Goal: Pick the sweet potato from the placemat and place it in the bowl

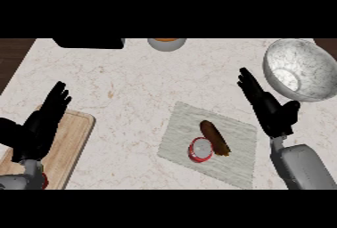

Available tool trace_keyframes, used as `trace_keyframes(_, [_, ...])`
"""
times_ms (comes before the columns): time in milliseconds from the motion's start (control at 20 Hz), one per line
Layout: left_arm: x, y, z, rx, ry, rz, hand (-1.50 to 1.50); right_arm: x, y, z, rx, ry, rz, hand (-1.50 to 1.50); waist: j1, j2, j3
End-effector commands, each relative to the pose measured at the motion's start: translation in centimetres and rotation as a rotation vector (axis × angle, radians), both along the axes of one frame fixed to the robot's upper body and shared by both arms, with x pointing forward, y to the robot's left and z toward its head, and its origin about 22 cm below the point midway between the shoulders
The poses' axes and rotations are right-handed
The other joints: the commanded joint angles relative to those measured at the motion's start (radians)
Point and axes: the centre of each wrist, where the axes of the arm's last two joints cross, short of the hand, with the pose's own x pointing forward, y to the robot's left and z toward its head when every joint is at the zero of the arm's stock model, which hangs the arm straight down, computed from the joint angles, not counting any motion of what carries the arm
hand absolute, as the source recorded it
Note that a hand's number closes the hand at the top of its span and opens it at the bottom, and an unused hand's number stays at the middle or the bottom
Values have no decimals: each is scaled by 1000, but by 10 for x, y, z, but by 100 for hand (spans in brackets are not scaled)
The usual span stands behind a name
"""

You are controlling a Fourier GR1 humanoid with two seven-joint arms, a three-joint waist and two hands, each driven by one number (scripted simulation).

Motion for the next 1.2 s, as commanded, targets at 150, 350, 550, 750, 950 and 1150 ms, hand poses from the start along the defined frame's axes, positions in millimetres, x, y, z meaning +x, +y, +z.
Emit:
trace_keyframes(150, [19, -7, 33, 140, -157, -25, 0, 29, 45, 31, -91, 54, 609, 150, 51, -5, 10])
trace_keyframes(350, [27, -18, 35, 187, -203, -25, 0, 59, 8, 81, -439, -242, 478, 150, 26, 1, 10])
trace_keyframes(550, [35, -33, 49, 199, -222, 0, 0, 79, -17, 65, -176, -173, 792, -150, 34, 0, 11])
trace_keyframes(750, [37, -34, 43, 200, -191, 17, 0, 86, -12, 95, -366, -273, 998, -150, 27, -6, 10])
trace_keyframes(950, [32, -33, 24, 206, -183, 10, 0, 95, 12, 141, -603, -296, 1090, -150, 14, -15, 6])
trace_keyframes(1150, [32, -40, 31, 212, -183, 3, 0, 95, 46, 150, -849, -315, 1151, -150, 26, -16, 6])
